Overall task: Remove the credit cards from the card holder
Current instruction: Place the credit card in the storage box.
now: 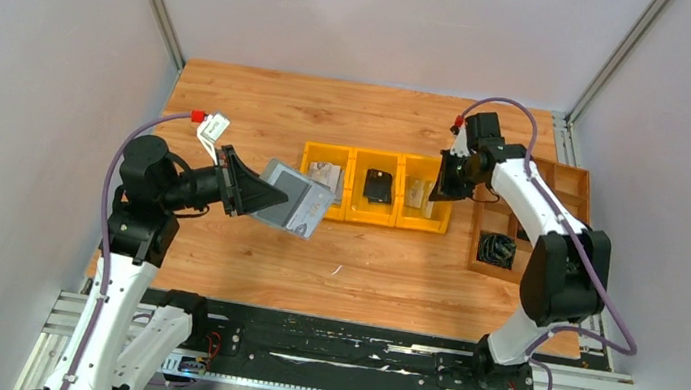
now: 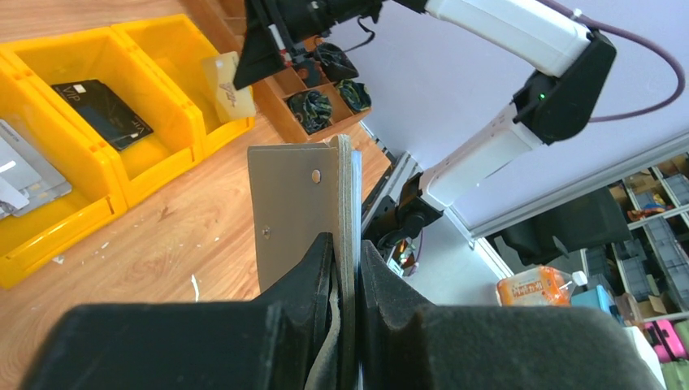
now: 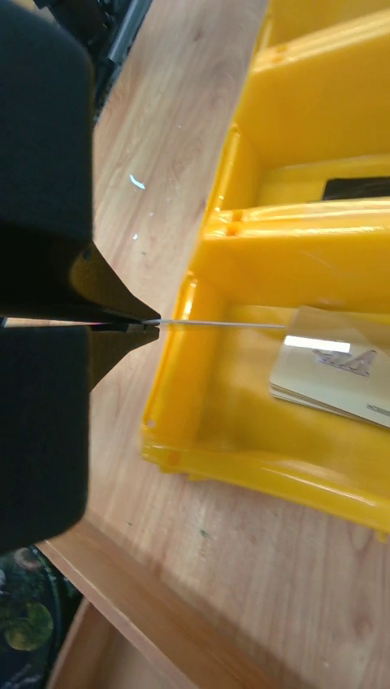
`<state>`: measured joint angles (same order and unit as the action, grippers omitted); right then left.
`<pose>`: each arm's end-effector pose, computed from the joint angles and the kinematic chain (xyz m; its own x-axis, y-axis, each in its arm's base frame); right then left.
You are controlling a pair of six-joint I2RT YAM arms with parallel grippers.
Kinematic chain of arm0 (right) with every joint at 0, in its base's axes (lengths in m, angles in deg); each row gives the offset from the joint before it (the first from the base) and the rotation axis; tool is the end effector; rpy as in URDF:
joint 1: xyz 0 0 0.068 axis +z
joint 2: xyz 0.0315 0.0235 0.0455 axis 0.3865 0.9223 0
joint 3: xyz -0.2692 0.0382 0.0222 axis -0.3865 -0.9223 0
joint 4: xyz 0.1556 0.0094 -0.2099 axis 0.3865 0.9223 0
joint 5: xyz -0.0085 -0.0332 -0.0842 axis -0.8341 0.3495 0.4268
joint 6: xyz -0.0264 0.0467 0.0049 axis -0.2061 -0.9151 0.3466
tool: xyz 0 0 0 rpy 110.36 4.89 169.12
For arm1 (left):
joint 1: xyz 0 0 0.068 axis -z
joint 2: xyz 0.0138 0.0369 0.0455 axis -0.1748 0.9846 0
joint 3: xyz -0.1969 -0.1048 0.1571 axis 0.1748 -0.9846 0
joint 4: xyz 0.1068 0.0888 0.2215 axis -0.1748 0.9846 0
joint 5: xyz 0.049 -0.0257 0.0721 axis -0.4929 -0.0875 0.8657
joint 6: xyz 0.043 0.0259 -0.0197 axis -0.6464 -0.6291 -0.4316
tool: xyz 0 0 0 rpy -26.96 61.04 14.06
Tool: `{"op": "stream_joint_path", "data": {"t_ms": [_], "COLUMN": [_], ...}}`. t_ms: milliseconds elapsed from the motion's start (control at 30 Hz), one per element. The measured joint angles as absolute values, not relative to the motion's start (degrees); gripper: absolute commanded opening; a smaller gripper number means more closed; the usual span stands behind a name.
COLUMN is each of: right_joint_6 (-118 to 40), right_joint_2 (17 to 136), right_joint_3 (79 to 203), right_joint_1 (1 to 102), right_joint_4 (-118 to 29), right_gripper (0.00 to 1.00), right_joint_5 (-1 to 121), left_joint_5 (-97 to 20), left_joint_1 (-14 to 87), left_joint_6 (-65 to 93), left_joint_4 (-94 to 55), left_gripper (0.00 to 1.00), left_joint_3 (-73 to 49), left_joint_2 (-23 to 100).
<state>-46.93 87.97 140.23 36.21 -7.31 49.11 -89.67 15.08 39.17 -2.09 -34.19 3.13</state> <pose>0.3331 0.0913 0.2703 -0.8768 0.0368 -0.4795 -0.1777 0.9017 0.3941 0.1356 -0.0426 0.3766 -0.6111 -0.2548 -0.7494 0.6630 0.3524 -0.6605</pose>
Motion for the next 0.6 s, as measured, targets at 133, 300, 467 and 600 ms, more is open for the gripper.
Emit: {"op": "stream_joint_path", "data": {"t_ms": [133, 300, 467, 600], "right_joint_6": [-45.95, -45.93, -46.45, -46.95], "right_joint_2": [94.22, 100.28, 104.58, 105.39], "right_joint_3": [145.08, 147.75, 148.27, 148.38], "right_joint_1": [36.21, 36.21, 36.23, 36.34], "right_joint_4": [-6.91, -9.21, -11.35, -12.18], "right_gripper": [0.00, 0.00, 0.19, 0.47], "right_joint_5": [49.38, 45.77, 43.78, 43.76], "left_joint_5": [-89.74, -89.76, -89.78, -89.96], "left_joint_1": [15.08, 15.08, 15.08, 15.08], "left_joint_6": [38.95, 38.88, 39.08, 39.30], "left_joint_4": [-1.65, -1.61, -1.59, -1.61], "left_gripper": [0.00, 0.00, 0.00, 0.00], "left_joint_3": [-33.90, -33.82, -33.82, -33.79], "left_joint_2": [3.13, 3.09, 3.00, 2.87]}}
